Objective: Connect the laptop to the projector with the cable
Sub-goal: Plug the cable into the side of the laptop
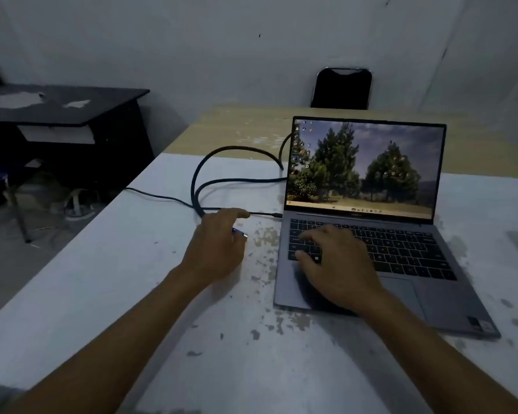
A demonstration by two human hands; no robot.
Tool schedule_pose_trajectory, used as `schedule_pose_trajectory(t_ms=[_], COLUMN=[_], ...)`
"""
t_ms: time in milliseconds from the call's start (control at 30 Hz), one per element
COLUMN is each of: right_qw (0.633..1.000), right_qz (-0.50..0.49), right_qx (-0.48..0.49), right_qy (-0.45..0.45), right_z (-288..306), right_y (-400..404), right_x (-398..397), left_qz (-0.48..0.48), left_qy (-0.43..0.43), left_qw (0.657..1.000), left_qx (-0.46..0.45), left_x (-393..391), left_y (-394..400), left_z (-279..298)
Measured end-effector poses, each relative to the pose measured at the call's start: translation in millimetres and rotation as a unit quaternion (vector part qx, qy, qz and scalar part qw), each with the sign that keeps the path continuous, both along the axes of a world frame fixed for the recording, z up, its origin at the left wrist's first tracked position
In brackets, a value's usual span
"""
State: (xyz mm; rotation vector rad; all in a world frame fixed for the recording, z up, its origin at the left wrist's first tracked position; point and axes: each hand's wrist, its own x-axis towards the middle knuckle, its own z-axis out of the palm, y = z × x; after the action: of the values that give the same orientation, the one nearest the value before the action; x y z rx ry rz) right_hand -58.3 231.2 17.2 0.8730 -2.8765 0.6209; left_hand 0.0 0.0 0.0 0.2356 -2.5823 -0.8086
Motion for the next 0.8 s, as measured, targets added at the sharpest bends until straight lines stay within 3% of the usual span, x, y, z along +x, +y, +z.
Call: schedule_pose_trajectory(t_ms=[133,400,600,800], right_qw=[0.998,0.987,0.984,0.979], right_qz=[-0.028,-0.094,-0.114,-0.123], right_qx=[0.007,-0.027,-0.045,-0.069], right_qy=[0.055,0.126,0.132,0.145], right_z=[-16,-34,-39,-41], right_y=[-11,-28,-30,-30], right_x=[27,47,50,52], left_qz=[0.038,-0.044,-0.087,-0.034], left_qy=[-0.048,-0.03,0.015,0.078], left_qw=[0.992,0.967,0.973,0.985], left_qx=[-0.111,-0.25,-0.214,-0.151], left_x=[5,-8,-20,-26], left_y=[-30,-56,-52,-43], left_z=[0,0,-10,-29])
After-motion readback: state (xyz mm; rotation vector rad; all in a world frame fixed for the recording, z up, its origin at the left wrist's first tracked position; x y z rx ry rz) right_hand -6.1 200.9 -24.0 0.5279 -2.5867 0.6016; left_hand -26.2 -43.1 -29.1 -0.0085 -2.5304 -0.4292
